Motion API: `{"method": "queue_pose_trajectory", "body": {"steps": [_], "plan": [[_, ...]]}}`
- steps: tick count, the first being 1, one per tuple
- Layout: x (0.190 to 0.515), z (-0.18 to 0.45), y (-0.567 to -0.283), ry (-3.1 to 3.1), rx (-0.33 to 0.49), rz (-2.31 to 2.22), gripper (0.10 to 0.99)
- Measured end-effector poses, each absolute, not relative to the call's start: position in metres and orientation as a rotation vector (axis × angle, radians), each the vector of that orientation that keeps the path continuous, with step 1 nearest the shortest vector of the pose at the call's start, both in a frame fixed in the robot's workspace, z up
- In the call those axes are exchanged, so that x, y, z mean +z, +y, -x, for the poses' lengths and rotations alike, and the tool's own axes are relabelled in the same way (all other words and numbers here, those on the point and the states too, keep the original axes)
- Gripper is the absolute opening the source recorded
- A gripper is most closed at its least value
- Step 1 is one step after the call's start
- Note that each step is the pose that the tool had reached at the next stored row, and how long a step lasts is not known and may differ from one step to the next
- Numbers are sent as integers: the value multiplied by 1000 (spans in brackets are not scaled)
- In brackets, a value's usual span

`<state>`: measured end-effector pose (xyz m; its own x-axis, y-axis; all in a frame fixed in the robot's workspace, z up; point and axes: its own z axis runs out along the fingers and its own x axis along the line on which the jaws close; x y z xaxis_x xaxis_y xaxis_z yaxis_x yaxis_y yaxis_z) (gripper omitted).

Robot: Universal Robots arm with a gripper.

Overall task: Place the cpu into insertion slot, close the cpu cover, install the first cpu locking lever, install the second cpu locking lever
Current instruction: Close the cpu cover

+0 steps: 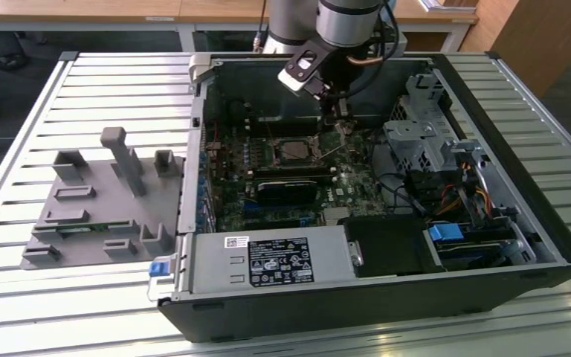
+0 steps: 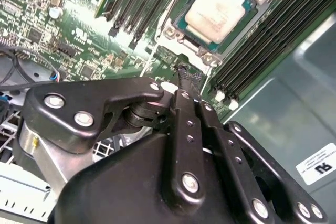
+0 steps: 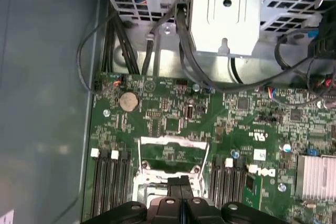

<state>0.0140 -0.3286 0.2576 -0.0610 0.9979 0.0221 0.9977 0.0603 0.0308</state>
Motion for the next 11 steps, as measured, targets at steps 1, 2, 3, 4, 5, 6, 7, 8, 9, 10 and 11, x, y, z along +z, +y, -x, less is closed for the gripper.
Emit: {"method": "queue_pose_trajectory", "body": {"steps": [1,2,3,4,5,6,7,8,9,10,11], "plan": [[258,-15,-328,2284,59,-2149,106],[258,-17,-328,2284,59,-2149,106],[257,-18,-327,2284,59,-2149,106],[257,-20,-327,2284,59,-2149,106],[257,-22,-327,2284,59,-2149,106],[257,-23,-327,2283,59,-2150,106],[257,-25,-327,2281,59,-2152,106],[257,-26,-326,2278,59,-2156,106],[257,-27,-326,2272,59,-2161,106],[257,-28,-325,2265,59,-2168,106],[257,-28,-325,2260,59,-2173,106]]}}
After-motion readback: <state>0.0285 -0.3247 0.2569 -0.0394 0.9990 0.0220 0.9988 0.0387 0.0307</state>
